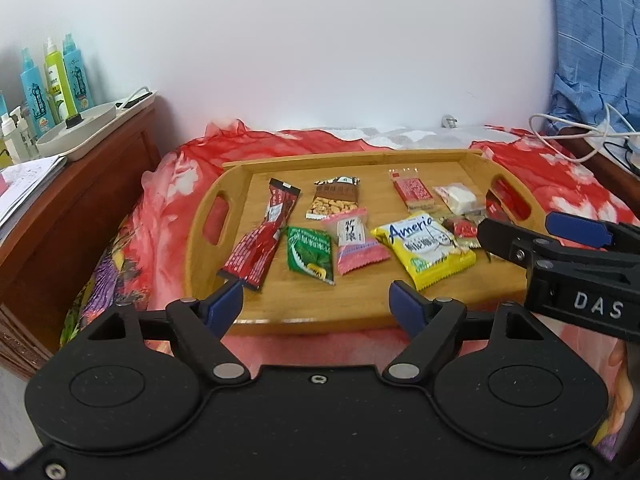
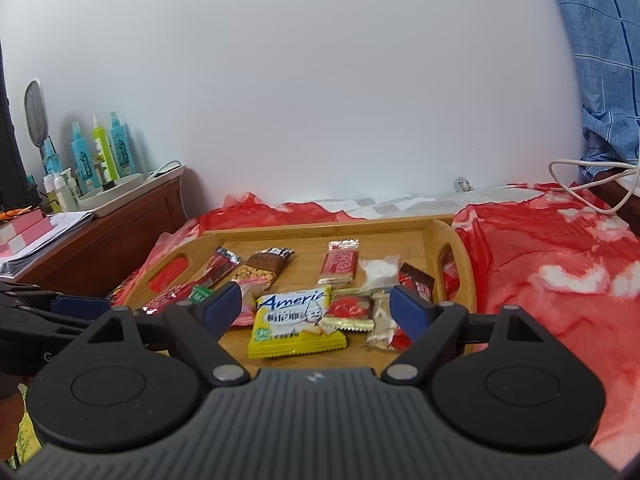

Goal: Organize snacks
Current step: 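Move both tools back over the remaining snacks beside the tray, then grasp the red nut bag with the left tool while the right tool grasps the Biscoff biscuit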

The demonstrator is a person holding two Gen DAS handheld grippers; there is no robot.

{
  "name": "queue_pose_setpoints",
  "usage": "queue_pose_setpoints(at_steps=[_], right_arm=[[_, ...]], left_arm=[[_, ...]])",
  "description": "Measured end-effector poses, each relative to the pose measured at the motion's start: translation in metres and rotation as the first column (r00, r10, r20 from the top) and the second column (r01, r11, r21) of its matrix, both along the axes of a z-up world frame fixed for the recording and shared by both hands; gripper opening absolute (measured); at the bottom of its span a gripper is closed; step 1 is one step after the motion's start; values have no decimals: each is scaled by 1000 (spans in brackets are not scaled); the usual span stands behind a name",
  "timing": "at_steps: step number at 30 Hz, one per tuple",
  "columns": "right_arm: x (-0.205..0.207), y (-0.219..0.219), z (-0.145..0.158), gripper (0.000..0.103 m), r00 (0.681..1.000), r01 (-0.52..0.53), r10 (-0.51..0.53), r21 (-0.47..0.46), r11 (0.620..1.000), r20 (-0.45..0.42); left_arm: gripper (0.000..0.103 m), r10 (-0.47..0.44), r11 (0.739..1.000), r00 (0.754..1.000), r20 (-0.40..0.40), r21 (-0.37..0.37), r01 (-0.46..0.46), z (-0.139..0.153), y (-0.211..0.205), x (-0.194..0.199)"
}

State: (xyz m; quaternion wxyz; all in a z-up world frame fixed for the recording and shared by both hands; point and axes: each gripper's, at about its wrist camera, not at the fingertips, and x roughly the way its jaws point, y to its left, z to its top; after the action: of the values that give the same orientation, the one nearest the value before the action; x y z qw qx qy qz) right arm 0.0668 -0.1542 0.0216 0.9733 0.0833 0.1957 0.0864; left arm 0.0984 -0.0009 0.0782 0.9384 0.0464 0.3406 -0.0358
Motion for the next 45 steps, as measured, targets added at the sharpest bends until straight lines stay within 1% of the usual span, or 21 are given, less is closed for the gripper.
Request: queue_pose_setpoints(at_steps=[6,9,13,16,19,21,22,23,24,25,26,27,28,30,32,34,35,38,43,45], right_arm=[[-11,8,-4,90,1000,-8,8,-30,1000,1],[-19,13,-7,90,1000,-17,17,-42,999,-5],[-33,21,-13,90,1000,-28,28,-64,998,5],[-43,28,-17,90,998,-54,55,-81,995,20],[-53,36,-22,90,997,-67,71,-95,993,30],[-60,43,-24,89,996,-75,79,-109,991,35],[-63,47,-25,88,996,-81,86,-119,990,39],[-67,51,-26,84,995,-86,92,-129,988,43],[-69,56,-27,81,994,-90,97,-141,986,42],[-71,61,-29,74,994,-94,101,-152,984,39],[-73,66,-31,65,994,-101,107,-160,982,32],[-73,71,-32,61,993,-110,115,-165,980,21],[-73,75,-34,57,992,-120,123,-168,978,9],[-71,83,-38,54,991,-137,136,-172,976,-18],[-66,90,-41,49,988,-154,149,-170,973,-43],[-61,98,-41,48,984,-175,167,-174,969,-58],[-58,101,-41,48,982,-188,180,-175,966,-64],[-49,113,-38,48,972,-232,222,-184,955,-71],[-34,138,-36,48,953,-304,293,-225,926,-79],[-29,145,-37,48,944,-330,320,-239,913,-79]], left_arm=[[83,-16,1000,1000,18,11,16,-8,3,-32],[84,-21,1000,999,23,-1,21,-12,8,-48],[84,-20,1000,999,36,8,20,-16,20,-67],[84,-13,1000,998,57,17,12,-17,34,-78],[84,-3,999,998,60,50,0,-18,51,-85],[80,10,996,998,68,83,-15,-20,59,-89],[79,17,995,997,75,95,-24,-21,64,-91],[77,23,994,996,82,102,-31,-22,69,-92],[71,29,994,996,87,106,-38,-23,75,-94],[68,33,993,996,88,106,-42,-24,80,-95],[62,35,993,996,85,105,-44,-26,85,-96],[59,36,994,996,81,104,-44,-28,89,-97],[57,38,994,996,77,100,-45,-30,94,-97],[55,49,994,996,77,94,-56,-33,102,-97],[55,66,992,994,88,103,-75,-37,109,-97],[60,76,988,991,109,126,-90,-40,114,-97],[64,79,985,990,115,144,-95,-43,116,-96],[64,52,983,993,108,167,-70,-50,121,-91],[64,7,992,996,86,123,-18,-59,131,-82],[66,-15,993,997,76,117,6,-62,134,-77]])
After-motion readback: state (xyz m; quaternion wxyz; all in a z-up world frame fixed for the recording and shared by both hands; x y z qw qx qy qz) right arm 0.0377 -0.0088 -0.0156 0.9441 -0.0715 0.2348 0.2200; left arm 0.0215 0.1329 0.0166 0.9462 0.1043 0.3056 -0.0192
